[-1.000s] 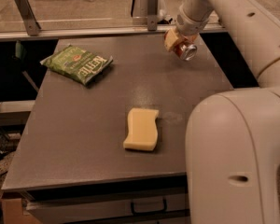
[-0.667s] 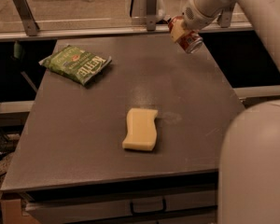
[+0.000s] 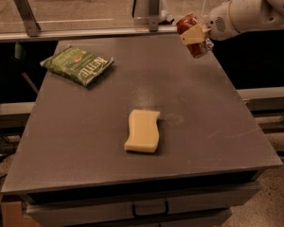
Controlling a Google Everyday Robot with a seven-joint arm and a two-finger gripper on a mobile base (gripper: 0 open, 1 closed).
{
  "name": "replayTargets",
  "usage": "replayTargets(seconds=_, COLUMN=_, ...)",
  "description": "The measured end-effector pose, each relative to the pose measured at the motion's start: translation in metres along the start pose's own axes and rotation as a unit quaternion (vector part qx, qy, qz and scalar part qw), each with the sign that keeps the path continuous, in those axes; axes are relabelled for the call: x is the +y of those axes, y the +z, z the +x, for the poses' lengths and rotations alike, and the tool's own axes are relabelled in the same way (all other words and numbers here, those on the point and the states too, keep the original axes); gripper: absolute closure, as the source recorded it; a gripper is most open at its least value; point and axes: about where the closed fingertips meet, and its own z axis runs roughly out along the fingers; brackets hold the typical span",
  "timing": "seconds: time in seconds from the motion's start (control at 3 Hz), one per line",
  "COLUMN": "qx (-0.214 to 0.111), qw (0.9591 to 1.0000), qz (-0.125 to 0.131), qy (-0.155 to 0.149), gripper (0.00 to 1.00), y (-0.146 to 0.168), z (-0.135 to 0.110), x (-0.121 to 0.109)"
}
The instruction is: Place coke can upright
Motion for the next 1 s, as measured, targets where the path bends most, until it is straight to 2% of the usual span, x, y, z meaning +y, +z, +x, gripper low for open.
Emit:
replayTargets(seconds=0.33, qx=-0.073, qw=0.9958, qz=-0.054, qy=-0.015, gripper=1.0, y=-0.018, z=0.015, x=0.015)
replayTargets(seconds=0.67, qx=-0.156, qw=0.9809, qz=-0.11, qy=-0.038, gripper=1.0, y=-0.029, z=0.03, x=0.029)
replayTargets(seconds=1.0, qx=-0.209, qw=0.9617, qz=-0.159, qy=-0.078, gripper=1.0, y=-0.035, z=0.044, x=0.041)
